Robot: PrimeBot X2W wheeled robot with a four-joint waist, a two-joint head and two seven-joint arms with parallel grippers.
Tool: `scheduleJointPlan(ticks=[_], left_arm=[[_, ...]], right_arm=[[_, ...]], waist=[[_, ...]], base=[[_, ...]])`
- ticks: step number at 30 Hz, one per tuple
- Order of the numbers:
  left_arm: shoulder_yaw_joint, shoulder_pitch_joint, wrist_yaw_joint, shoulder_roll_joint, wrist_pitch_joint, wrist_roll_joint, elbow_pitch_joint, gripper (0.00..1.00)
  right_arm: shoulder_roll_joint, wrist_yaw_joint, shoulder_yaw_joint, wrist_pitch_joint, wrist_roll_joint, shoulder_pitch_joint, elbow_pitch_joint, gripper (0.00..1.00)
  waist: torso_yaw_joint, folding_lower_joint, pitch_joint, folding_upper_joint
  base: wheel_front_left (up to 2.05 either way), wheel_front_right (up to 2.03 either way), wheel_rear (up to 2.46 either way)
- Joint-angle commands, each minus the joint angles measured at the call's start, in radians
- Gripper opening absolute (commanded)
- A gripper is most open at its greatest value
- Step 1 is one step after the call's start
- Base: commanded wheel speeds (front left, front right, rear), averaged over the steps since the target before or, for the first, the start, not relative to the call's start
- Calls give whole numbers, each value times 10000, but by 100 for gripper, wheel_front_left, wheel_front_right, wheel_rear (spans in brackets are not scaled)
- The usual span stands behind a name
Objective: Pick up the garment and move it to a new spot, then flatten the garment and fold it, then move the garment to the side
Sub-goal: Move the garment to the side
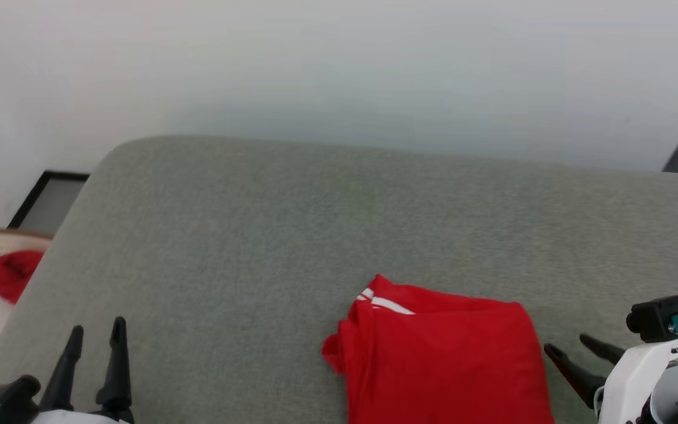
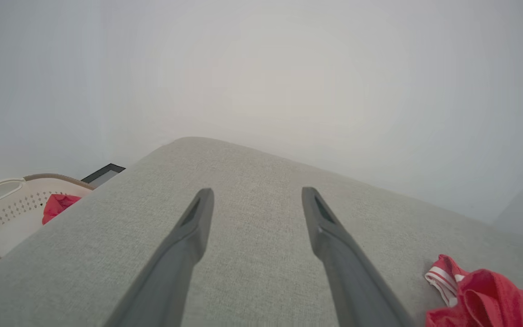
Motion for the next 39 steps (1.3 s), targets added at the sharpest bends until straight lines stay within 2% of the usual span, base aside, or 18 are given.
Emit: scheduleJointPlan(ticks=[1,9,18,19,20,29,39], left_arm=[[-14,-128,26,-28,-32,-64,28,100],[-239,-516,-28,-251,-91,-184,238,100],[-562,-1149,-78,-431,-134,-304,537,100],[-589,-1202,-83,-445,-137,-319,572,100],[-601,-1234,-82,-461,-141,-335,615,100],[-456,-1188,-82,-551,-145,-395,747,100],[-584,-1318,-85,-390,-148,-331,622,100]], right_arm=[[-78,-12,-33,264,74,-126,8,100],[159,-10,-563,2868,610,-178,-123,100],[707,-10,-576,4647,290,-626,234,100],[734,-10,-501,4772,254,-661,268,95],[763,-10,-476,4880,244,-690,327,0],[513,-9,-390,5348,391,-1082,44,0],[-151,-9,-422,5533,106,-2000,-435,0]], waist=[[346,0,339,-1],[715,0,994,-1],[1019,0,1624,-1],[1056,0,1669,-1],[1084,0,1694,-1],[1123,0,1741,-1],[643,0,1554,-1]], base=[[0,0,0],[0,0,0],[0,0,0],[0,0,0],[0,0,0],[0,0,0],[0,0,0]])
